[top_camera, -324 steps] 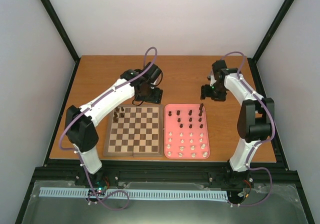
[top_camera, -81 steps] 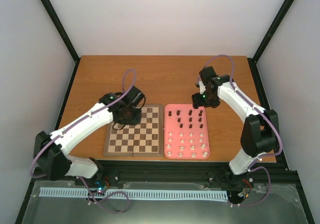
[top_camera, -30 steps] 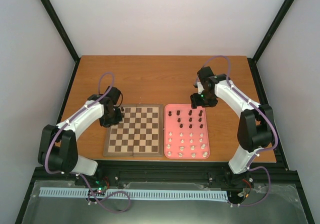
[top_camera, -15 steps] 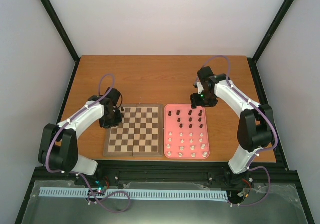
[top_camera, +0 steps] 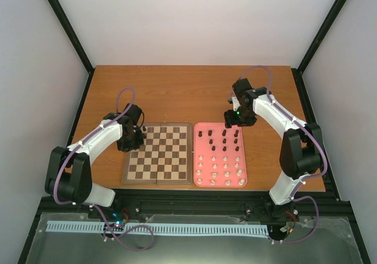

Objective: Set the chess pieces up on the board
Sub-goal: Place the chess piece on the chessboard.

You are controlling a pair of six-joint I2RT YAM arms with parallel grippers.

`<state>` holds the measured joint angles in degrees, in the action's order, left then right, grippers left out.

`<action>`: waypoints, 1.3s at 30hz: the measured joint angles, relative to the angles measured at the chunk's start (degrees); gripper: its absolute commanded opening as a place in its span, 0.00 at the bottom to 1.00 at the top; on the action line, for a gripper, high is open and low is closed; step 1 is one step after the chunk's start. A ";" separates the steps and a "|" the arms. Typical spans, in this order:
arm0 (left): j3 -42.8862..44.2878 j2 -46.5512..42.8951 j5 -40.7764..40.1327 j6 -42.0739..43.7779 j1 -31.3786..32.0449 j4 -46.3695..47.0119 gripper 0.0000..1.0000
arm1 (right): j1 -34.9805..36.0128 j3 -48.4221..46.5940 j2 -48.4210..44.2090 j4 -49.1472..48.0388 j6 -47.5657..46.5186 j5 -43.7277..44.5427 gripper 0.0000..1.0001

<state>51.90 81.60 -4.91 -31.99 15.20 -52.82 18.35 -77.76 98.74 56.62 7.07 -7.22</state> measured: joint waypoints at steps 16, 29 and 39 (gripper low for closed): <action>-0.13 -2.29 0.61 1.05 0.00 -1.22 0.32 | 0.00 0.00 0.00 0.00 -0.02 -0.52 0.70; -0.15 -2.29 0.44 1.31 0.00 -1.53 0.32 | 0.00 0.00 0.00 0.00 -0.02 -0.79 0.70; -0.81 -2.27 0.28 1.36 0.00 -1.64 0.33 | 0.00 0.00 0.00 -0.02 -0.04 -0.81 0.70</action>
<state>51.09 79.33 -4.62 -30.63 15.20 -54.46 18.35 -77.76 98.74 56.60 7.03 -8.03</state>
